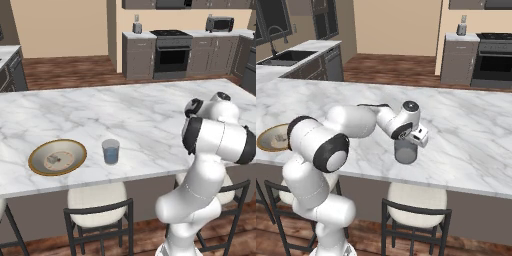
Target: There are four ice cubes in the ice bowl. Place two ice cubes in each glass of water.
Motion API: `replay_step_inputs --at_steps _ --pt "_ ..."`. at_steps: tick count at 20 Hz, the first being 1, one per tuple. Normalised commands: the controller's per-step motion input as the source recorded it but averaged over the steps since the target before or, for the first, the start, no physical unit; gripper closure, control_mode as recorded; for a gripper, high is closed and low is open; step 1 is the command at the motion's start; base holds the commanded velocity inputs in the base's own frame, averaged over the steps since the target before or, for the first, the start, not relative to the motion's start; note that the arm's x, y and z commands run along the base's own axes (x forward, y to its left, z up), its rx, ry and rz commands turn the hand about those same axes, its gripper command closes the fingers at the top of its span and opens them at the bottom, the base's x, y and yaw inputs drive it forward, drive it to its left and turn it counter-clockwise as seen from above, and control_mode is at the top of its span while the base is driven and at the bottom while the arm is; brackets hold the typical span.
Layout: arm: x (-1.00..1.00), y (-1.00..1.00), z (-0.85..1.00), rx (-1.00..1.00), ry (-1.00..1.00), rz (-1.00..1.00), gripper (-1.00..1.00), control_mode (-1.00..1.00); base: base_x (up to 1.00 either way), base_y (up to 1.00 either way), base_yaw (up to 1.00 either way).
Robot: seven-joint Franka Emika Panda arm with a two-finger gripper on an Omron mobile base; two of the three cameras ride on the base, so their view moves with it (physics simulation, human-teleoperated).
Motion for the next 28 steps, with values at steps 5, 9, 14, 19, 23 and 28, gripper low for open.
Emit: replay_step_inputs --at_steps 5,9,14,19,23,28 --pt "0.74 0.32 -0.54 -0.07 0.10 0.04 -1.00 -1.00 0.00 0.00 0.00" --pt "0.11 0.01 -0.23 -0.02 0.11 0.04 -1.00 -1.00 0.00 0.00 0.00" --pt "-0.02 -0.01 -0.07 0.00 0.02 0.04 -1.00 -1.00 0.00 0.00 0.00" --pt "0.03 0.00 -0.46 -0.02 0.12 0.08 1.00 -1.00 0.00 0.00 0.00" --pt "0.00 -0.03 -0.15 0.00 0.01 0.08 1.00 -1.00 0.00 0.00 0.00" --pt "-0.15 -0.15 0.00 0.00 0.00 0.07 1.00 -1.00 0.00 0.00 0.00"
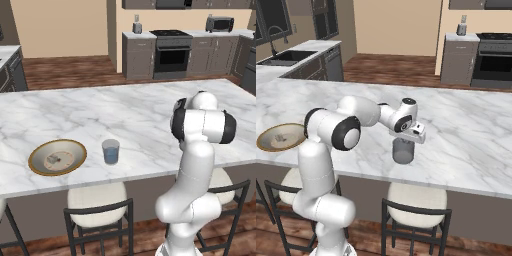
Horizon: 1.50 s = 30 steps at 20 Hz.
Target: There are four ice cubes in the ice bowl. Place two ice cubes in each glass of water.
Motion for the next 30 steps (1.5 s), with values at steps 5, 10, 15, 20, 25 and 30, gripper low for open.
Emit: replay_step_inputs --at_steps 5,10,15,20,25,30 --pt "-0.22 -0.13 0.07 0.00 0.00 0.07 1.00 -1.00 0.00 0.00 0.00" --pt "-0.85 -0.07 0.85 0.00 -0.05 0.07 1.00 -1.00 0.00 0.00 0.00" --pt "-0.98 0.39 0.75 0.00 0.00 0.02 1.00 -1.00 0.00 0.00 0.00" --pt "-0.92 0.96 0.37 0.00 0.00 0.10 1.00 -1.00 0.00 0.00 0.00" --pt "-0.92 1.00 0.46 -0.02 -0.06 0.13 1.00 -1.00 0.00 0.00 0.00" --pt "-0.65 1.00 0.44 -0.06 -0.09 0.10 -1.00 -1.00 0.00 0.00 0.00"
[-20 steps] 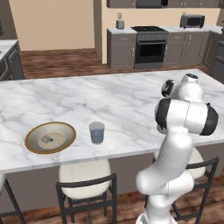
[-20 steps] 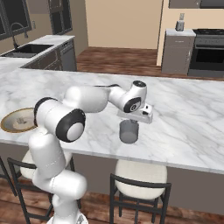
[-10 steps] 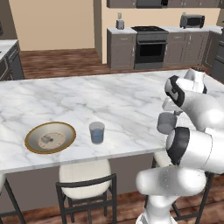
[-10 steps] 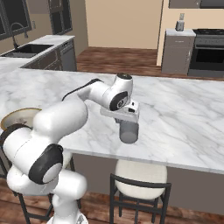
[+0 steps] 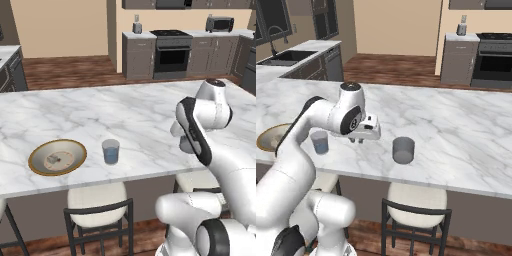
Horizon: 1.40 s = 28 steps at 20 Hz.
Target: There are four ice cubes in the ice bowl. Place two ice cubes in each glass of water.
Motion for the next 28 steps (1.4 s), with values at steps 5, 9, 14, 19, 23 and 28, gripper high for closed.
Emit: replay_step_inputs --at_steps 5,9,14,19,23,28 --pt "-0.33 0.98 0.45 -0.03 -0.09 0.15 -1.00 -1.00 0.00 0.00 0.00" --pt "-0.11 1.00 0.25 -0.05 -0.03 0.16 -1.00 -1.00 0.00 0.00 0.00" --pt "0.00 0.99 0.11 -0.01 0.00 0.18 -1.00 -1.00 0.00 0.00 0.00" --pt "0.00 0.81 0.01 0.00 0.01 0.10 -1.00 -1.00 0.00 0.00 0.00" --pt "0.18 0.75 -0.04 0.02 0.03 0.05 -1.00 -1.00 0.00 0.00 0.00" --pt "0.27 0.77 -0.06 0.01 0.08 0.04 -1.00 -1.00 0.00 0.00 0.00"
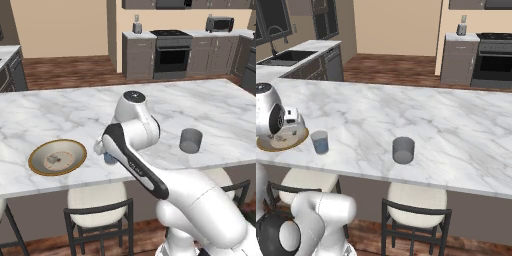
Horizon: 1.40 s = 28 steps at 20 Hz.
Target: There are four ice cubes in the ice bowl. Place two ice cubes in each glass of water.
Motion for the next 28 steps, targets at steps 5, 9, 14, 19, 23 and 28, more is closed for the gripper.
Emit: replay_step_inputs --at_steps 5,9,14,19,23,28 --pt "0.34 0.78 -0.14 0.00 0.11 0.02 -1.00 -1.00 0.00 0.00 0.00" --pt "0.32 0.73 -0.16 0.00 0.08 0.01 -1.00 -1.00 0.00 0.00 0.00" --pt "0.30 0.50 -0.35 0.00 0.05 0.06 -1.00 -1.00 0.00 0.00 0.00" --pt "0.23 0.13 -0.53 0.00 0.01 0.12 -1.00 -1.00 0.00 0.00 0.00" --pt "0.30 0.03 -0.49 0.00 0.00 0.13 -1.00 -1.00 0.00 0.00 0.00" --pt "0.30 0.32 -0.31 0.00 0.00 0.09 -1.00 -1.00 0.00 0.00 0.00"
